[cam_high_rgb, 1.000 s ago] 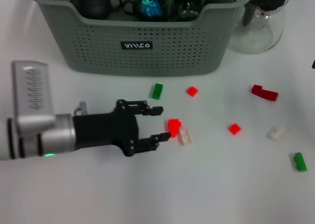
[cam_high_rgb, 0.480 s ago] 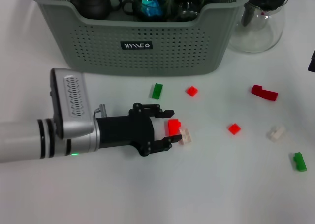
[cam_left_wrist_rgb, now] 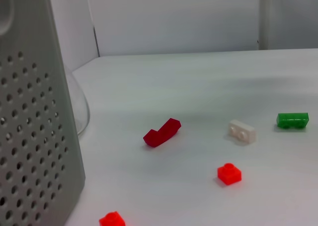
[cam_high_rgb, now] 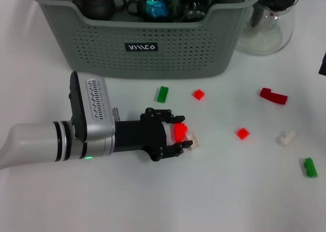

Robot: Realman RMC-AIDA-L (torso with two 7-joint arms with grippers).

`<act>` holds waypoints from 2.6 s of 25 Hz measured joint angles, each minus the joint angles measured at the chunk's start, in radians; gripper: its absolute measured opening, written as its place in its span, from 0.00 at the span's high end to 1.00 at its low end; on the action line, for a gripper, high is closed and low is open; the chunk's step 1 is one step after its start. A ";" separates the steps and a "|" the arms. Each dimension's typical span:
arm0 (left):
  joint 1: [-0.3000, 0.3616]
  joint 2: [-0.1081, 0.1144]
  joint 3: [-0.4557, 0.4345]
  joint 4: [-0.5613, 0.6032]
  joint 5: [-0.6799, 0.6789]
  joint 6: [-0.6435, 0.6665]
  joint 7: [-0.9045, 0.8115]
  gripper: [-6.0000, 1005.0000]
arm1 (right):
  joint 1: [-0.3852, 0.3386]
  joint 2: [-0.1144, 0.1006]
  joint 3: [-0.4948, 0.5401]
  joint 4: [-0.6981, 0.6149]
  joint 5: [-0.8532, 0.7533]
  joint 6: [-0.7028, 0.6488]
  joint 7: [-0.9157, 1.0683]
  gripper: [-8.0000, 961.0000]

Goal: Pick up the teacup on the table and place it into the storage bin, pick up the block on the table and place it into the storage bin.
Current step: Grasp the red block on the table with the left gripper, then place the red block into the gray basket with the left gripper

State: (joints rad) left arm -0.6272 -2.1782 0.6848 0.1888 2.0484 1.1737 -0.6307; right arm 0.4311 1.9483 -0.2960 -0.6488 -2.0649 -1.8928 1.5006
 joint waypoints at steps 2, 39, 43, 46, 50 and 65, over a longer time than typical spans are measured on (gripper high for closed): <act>0.000 0.000 0.000 -0.001 0.000 -0.001 0.002 0.42 | 0.000 0.001 0.000 0.000 0.000 0.000 -0.001 0.46; 0.030 0.031 -0.173 0.668 -0.283 0.640 -0.728 0.58 | 0.005 0.007 -0.003 0.002 0.000 -0.004 -0.006 0.46; -0.078 0.058 -0.035 0.834 -0.207 0.357 -1.069 0.58 | 0.009 0.008 -0.008 0.005 0.000 -0.002 -0.006 0.46; -0.152 0.106 0.146 0.885 -0.070 0.149 -1.319 0.58 | 0.010 0.011 -0.015 0.005 0.000 -0.001 -0.007 0.46; -0.271 0.138 0.286 0.837 0.159 -0.031 -1.569 0.58 | 0.011 0.017 -0.017 0.002 0.000 -0.001 -0.013 0.46; -0.510 0.079 0.337 0.532 0.668 -0.293 -1.822 0.54 | 0.014 0.019 -0.019 0.008 0.000 0.002 -0.020 0.46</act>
State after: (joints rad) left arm -1.1375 -2.0991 1.0214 0.7213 2.7163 0.8810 -2.4531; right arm 0.4448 1.9669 -0.3145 -0.6408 -2.0648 -1.8906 1.4803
